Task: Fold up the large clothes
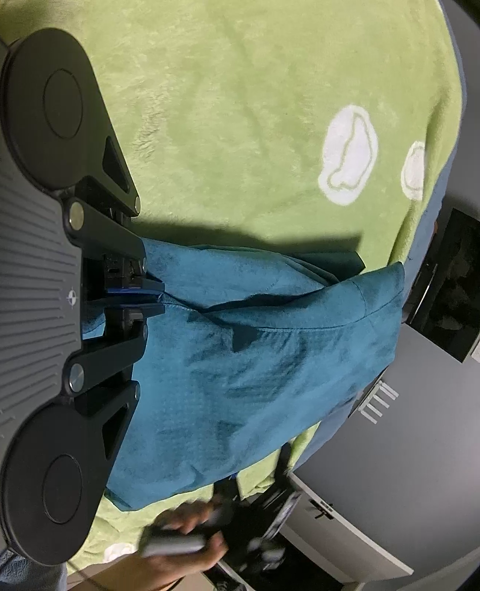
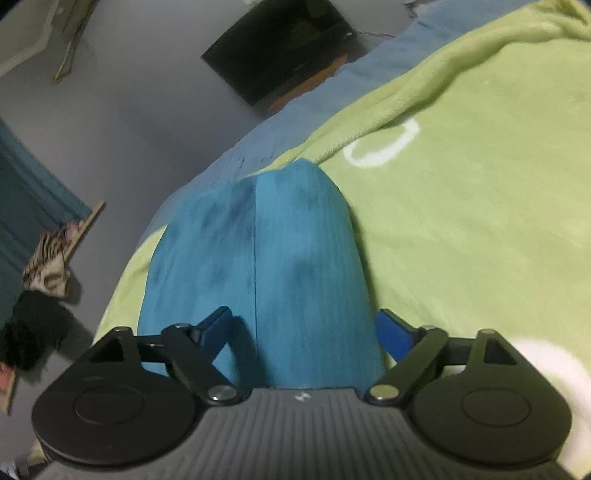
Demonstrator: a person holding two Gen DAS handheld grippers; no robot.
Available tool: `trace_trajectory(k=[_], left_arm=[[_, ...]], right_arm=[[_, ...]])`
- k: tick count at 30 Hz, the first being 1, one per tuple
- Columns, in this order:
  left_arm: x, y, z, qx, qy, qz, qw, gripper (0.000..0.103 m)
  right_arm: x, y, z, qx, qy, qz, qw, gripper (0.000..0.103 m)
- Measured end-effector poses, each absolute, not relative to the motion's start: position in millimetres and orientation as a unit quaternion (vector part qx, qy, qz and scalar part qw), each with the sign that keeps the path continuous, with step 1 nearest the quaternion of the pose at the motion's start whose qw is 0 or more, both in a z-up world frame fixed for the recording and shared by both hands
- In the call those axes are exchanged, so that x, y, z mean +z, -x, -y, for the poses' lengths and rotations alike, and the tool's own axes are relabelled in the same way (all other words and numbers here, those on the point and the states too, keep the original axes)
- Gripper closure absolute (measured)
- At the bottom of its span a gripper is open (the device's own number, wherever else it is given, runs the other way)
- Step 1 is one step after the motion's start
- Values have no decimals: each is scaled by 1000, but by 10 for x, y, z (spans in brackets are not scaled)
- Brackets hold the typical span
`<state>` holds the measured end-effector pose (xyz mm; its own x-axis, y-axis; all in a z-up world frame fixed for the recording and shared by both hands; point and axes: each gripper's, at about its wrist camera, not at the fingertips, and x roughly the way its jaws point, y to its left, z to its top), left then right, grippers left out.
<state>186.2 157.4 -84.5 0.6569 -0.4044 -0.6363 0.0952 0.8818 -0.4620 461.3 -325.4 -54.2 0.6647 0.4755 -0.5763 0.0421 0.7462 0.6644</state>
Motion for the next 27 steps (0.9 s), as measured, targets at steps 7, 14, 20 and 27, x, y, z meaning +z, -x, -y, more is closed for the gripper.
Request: trace_trajectory(k=[7,14,20,27], left_arm=[[-939,-1958,-1648,-147,226,-399,877,98],[-955,-1979,-1659,-147,230,-393,878,98],[-866,-1932,-1583,-141,201,-375,894,98],[-877,-1879,-1555,-138,184,-388,893,98]], right_arm=[[-875,-5206,3266,128,-428,-399,801,1],[-830,-5149,3298,169,-406,-364,821,48],[-985,-4906,3480,116,-454,-334,818,49],[-542,-4672,3324,49,-367,-319,872,30]])
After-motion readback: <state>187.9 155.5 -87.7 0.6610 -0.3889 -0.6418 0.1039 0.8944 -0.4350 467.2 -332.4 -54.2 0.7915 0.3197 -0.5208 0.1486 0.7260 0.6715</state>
